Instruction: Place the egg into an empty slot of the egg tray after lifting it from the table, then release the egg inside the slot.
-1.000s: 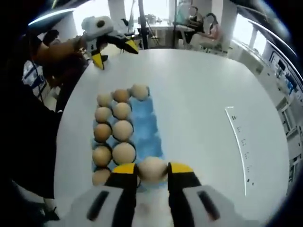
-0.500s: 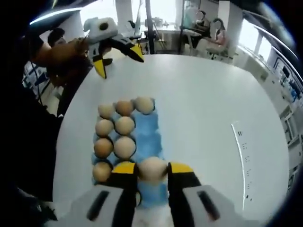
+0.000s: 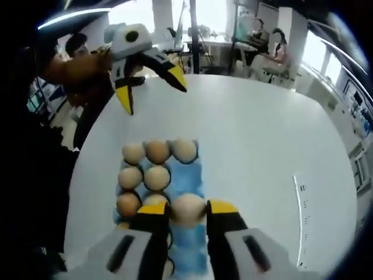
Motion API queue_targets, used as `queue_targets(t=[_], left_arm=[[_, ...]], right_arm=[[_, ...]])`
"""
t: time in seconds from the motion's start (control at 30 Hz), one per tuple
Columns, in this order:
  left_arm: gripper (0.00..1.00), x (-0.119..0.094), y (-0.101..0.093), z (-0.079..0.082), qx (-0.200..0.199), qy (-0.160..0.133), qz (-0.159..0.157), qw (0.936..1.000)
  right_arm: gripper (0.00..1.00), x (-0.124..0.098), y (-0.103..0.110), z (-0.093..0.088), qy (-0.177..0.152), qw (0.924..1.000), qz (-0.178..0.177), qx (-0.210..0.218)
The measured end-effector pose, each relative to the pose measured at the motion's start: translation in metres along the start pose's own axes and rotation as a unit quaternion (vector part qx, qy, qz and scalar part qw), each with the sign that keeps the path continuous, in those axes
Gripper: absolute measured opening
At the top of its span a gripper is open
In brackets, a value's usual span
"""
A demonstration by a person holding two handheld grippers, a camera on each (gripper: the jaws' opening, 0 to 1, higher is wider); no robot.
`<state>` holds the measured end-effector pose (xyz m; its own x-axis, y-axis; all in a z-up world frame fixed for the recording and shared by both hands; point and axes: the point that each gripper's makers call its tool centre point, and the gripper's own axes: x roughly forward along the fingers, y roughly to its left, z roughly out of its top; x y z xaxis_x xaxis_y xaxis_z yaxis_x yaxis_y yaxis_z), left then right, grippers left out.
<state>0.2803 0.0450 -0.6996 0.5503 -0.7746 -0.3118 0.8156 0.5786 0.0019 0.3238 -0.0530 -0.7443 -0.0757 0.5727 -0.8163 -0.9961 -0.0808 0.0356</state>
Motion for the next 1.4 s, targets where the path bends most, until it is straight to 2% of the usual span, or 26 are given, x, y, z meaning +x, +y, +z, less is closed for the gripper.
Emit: queue_targets(t=[0.4,0.93,1.4], left_arm=[[0.54,-0.002,0.004,0.000,0.003,-0.001,0.006,1.0000],[0.52,-0.004,0.004,-0.002,0.000,0.004,0.006,1.0000],[0.52,-0.006,0.004,-0.002,-0.002,0.003,0.008,1.0000]], right_arm=[[0.24,0.015,0.004,0.014,-0.002,0.9997,0.016,-0.017],[0.24,0.030,0.005,0.024,-0.003,0.9993,0.023,-0.029],[0.24,0.051,0.005,0.022,0.011,0.9990,0.032,-0.030]])
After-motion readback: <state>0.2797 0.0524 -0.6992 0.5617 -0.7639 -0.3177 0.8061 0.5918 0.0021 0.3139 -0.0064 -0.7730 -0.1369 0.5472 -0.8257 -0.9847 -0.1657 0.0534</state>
